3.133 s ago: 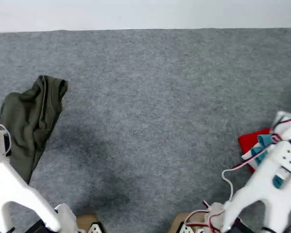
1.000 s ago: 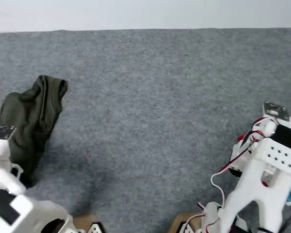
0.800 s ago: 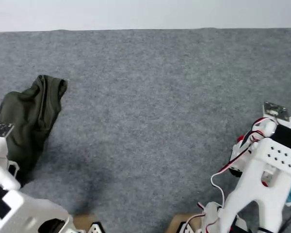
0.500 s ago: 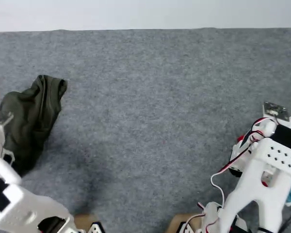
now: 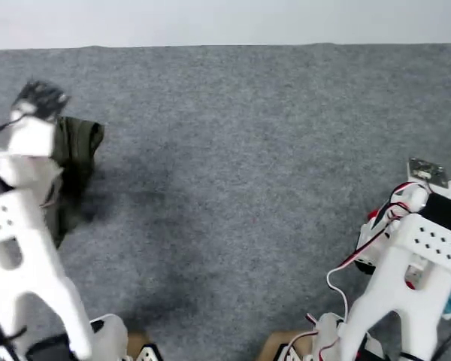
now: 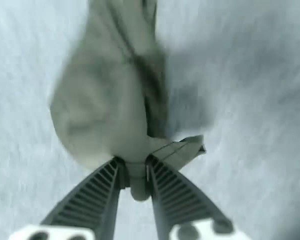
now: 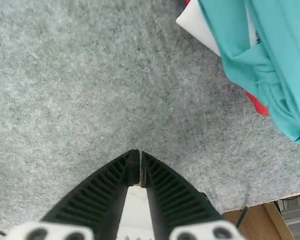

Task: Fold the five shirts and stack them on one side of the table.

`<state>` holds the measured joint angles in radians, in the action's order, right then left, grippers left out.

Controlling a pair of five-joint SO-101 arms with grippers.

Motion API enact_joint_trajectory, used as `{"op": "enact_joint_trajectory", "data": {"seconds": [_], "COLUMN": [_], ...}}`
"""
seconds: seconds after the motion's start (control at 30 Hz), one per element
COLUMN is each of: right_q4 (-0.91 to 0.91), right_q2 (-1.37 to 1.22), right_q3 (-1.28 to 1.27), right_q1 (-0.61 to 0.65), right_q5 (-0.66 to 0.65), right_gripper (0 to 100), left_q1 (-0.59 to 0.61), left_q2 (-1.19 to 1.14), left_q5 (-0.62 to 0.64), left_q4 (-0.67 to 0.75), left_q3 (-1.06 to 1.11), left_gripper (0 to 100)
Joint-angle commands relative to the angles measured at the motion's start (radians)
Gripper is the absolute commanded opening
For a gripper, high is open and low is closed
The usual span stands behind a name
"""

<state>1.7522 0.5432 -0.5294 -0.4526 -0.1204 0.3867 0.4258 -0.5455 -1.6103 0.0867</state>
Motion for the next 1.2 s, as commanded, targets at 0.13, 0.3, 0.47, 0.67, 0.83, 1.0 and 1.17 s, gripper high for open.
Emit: {"op": "enact_joint_trajectory", "data": {"seconds": [0.13,0.3,0.47,0.67,0.83,1.0,1.17], "right_q4": [0.038,0.038,0.038,0.038,0.038,0.036,0.036], "right_q2": [0.027,0.027,0.027,0.027,0.027,0.027,0.027], "right_q3": [0.049,0.048,0.048,0.048,0.048,0.054,0.054], "right_q1": [0.007,0.007,0.007,0.007,0.012,0.012,0.012], "right_q5": [0.011,0.011,0.011,0.011,0.008,0.006,0.005], "right_gripper": [0.9,0.9,0.9,0.9,0.9,1.2,1.2], "left_q1": [-0.463,-0.733,-0.937,-0.976,-0.878,-0.715,-0.64], "left_q2": [0.12,0.126,0.143,0.153,0.153,0.155,0.183], "left_q5": [0.236,0.278,0.276,0.282,0.299,0.39,0.388], "left_q4": [-0.008,-0.014,-0.012,-0.035,-0.083,-0.095,-0.1], "left_q3": [-0.183,-0.274,-0.338,-0.338,-0.34,-0.341,-0.335], "left_gripper": [0,0,0,1,8,21,22]}}
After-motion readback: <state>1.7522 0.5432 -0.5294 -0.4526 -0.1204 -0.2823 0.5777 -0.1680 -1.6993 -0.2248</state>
